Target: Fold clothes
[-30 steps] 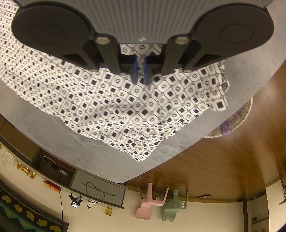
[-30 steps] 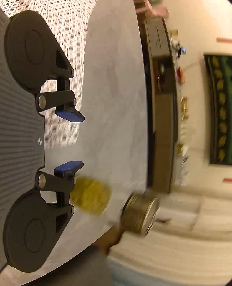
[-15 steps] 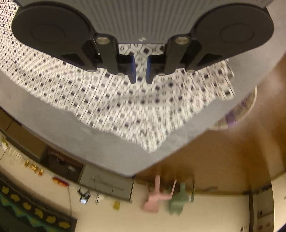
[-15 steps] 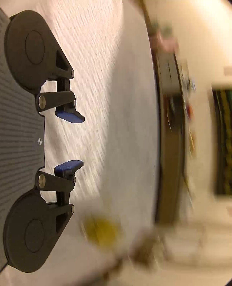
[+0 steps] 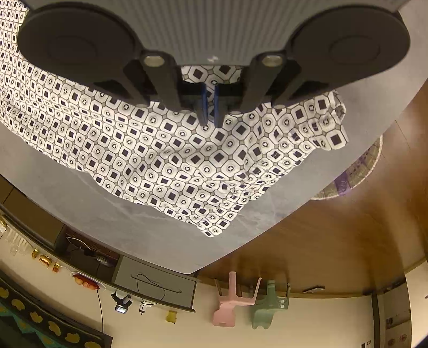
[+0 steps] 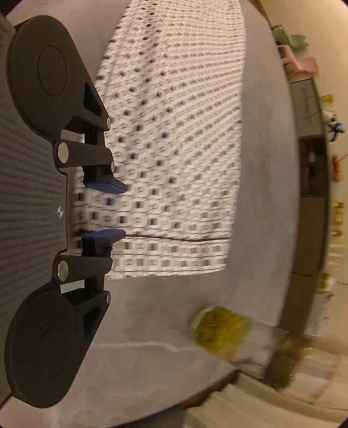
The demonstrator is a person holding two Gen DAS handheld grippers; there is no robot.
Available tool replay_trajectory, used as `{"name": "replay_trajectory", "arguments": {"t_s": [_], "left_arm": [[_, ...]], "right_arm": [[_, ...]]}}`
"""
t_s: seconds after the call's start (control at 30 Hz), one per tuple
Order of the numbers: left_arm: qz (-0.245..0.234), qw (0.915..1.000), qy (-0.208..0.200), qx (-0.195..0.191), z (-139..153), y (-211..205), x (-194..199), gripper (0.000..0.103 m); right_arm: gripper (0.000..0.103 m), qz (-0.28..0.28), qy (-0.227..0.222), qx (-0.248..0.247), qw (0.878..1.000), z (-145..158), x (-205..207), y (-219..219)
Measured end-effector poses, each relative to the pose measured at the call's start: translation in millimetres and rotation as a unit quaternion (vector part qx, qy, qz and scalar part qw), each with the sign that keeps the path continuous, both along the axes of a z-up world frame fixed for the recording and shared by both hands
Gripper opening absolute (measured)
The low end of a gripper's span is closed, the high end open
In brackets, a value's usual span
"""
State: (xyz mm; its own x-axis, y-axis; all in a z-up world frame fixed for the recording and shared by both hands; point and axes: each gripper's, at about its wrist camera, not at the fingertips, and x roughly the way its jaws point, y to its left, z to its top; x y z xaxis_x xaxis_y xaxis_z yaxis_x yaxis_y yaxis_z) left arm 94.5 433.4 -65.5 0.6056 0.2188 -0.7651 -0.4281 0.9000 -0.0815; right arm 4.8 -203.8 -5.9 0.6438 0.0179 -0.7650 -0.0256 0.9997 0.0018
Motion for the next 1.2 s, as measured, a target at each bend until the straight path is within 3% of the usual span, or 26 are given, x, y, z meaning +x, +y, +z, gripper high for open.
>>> {"name": "replay_trajectory", "arguments": {"t_s": [0.17, 0.27, 0.33, 0.47, 0.53, 0.73, 0.83, 0.97, 1.1, 1.2], "left_arm": [[-0.002, 0.9999, 0.001, 0.011, -1, -1, 1, 0.007], [-0.003, 0.9998, 0.001, 0.02, -2, -4, 2, 0.008], [-0.003, 0.9998, 0.001, 0.02, -2, -4, 2, 0.008], [-0.004, 0.9998, 0.0, 0.018, -2, -3, 2, 0.008], [-0.004, 0.9998, 0.0, 0.018, -2, -3, 2, 0.008], [-0.005, 0.9996, 0.002, 0.026, -3, -6, 4, 0.007], [-0.005, 0.9995, 0.003, 0.032, -3, -8, 5, 0.007], [-0.005, 0.9994, 0.005, 0.033, -3, -7, 6, 0.007], [-0.002, 0.9997, 0.006, 0.024, 0, -9, 4, 0.008], [-0.029, 0.9991, -0.021, 0.025, 15, -23, -2, 0.008]], "right_arm": [[0.041, 0.008, -0.049, 0.06, 0.997, 16, 43, 41], [0.041, 0.02, -0.024, 0.058, 0.998, -11, 75, 57], [0.041, 0.013, -0.006, 0.03, 0.999, -32, 92, 59], [0.041, -0.032, 0.017, -0.037, 0.999, -37, 95, 42], [0.042, -0.05, 0.007, -0.081, 0.995, -37, 91, 41], [0.045, -0.039, -0.068, -0.02, 0.997, -28, 124, 52], [0.046, -0.035, -0.042, -0.014, 0.998, -40, 159, 57], [0.049, -0.081, -0.013, -0.008, 0.997, -60, 187, 37], [0.049, -0.108, -0.022, -0.012, 0.994, -56, 182, 27], [0.05, -0.071, -0.052, 0.028, 0.996, -38, 154, 41]]}}
